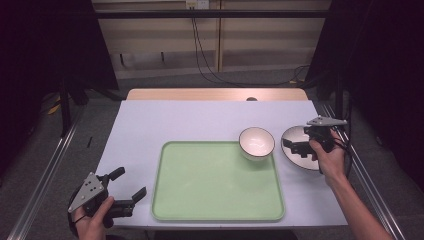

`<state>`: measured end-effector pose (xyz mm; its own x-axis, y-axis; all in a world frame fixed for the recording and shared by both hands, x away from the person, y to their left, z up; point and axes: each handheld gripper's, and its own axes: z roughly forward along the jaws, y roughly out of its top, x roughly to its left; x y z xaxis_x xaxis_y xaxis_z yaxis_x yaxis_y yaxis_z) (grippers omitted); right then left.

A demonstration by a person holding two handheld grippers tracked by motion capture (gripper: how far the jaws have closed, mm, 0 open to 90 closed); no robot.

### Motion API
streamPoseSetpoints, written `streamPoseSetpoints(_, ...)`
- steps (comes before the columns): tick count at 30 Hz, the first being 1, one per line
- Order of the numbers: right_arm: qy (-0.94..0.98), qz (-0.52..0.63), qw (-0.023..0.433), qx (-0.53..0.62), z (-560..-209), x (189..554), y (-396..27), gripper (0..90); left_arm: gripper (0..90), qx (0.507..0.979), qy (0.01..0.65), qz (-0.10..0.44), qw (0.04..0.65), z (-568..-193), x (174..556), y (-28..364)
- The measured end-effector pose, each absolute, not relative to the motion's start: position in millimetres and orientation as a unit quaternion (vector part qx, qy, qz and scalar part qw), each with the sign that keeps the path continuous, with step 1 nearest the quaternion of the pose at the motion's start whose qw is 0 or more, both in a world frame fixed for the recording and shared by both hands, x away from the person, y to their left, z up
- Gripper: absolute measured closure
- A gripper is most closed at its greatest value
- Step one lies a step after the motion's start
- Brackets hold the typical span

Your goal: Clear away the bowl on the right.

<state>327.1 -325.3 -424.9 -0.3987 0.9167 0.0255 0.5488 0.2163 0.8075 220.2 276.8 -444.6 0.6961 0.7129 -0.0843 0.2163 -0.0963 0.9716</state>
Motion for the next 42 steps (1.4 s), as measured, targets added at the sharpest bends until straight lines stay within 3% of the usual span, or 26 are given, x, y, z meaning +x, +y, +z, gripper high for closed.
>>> streamPoseSetpoints(10,0.724,0.418,0.227,0.5,-419.0,298.3,-332.6,3.1,0.8,0.706,0.332,0.214,0.588,-444.2,220.6,276.9)
streamPoseSetpoints(42,0.699,0.463,0.267,0.475,-424.9,200.8,-335.8,3.2,0.8,0.703,0.337,0.214,0.588,-444.0,220.5,277.3)
